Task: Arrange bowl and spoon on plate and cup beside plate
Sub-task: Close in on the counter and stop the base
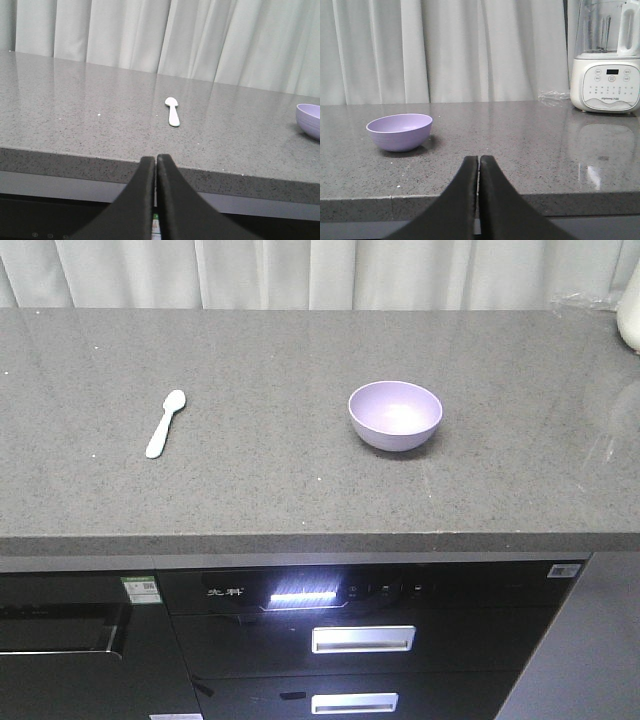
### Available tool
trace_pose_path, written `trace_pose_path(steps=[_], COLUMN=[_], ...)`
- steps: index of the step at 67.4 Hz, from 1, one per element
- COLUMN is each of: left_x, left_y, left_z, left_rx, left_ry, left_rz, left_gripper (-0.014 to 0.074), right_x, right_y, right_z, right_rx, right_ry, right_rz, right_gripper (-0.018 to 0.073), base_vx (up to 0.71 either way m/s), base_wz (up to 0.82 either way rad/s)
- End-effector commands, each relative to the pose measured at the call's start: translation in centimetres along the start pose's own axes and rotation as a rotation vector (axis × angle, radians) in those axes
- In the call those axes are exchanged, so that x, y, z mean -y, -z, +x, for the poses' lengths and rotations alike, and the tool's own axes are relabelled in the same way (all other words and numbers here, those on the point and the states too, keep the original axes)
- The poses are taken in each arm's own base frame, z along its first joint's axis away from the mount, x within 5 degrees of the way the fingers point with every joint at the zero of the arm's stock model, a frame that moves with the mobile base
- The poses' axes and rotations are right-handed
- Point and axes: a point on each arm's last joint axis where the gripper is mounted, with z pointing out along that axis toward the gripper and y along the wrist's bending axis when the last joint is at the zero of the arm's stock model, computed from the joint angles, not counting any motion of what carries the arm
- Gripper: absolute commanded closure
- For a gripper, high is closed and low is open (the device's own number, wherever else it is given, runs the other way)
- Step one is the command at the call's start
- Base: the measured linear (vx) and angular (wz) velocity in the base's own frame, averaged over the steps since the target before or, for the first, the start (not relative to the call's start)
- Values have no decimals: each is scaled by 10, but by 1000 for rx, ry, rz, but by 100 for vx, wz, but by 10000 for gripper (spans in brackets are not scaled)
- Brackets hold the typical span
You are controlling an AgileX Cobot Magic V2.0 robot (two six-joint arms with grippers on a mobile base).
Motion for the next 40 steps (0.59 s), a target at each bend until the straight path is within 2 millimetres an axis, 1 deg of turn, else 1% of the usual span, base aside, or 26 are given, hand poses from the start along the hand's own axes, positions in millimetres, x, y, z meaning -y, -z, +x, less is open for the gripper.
trace_pose_path(steps=[1,40], left_x=[1,1], left_y=[0,0], left_z=[-1,-1], left_rx=[71,71], left_ry=[8,8], left_rz=[16,16], left_gripper=[602,602], right_x=[0,0], right_y=[1,1], right_z=[-5,-5], right_rx=[78,78], right_ry=[10,10], right_rz=[-5,-5], right_gripper=[564,564], base_vx=[8,7], base_wz=[0,1])
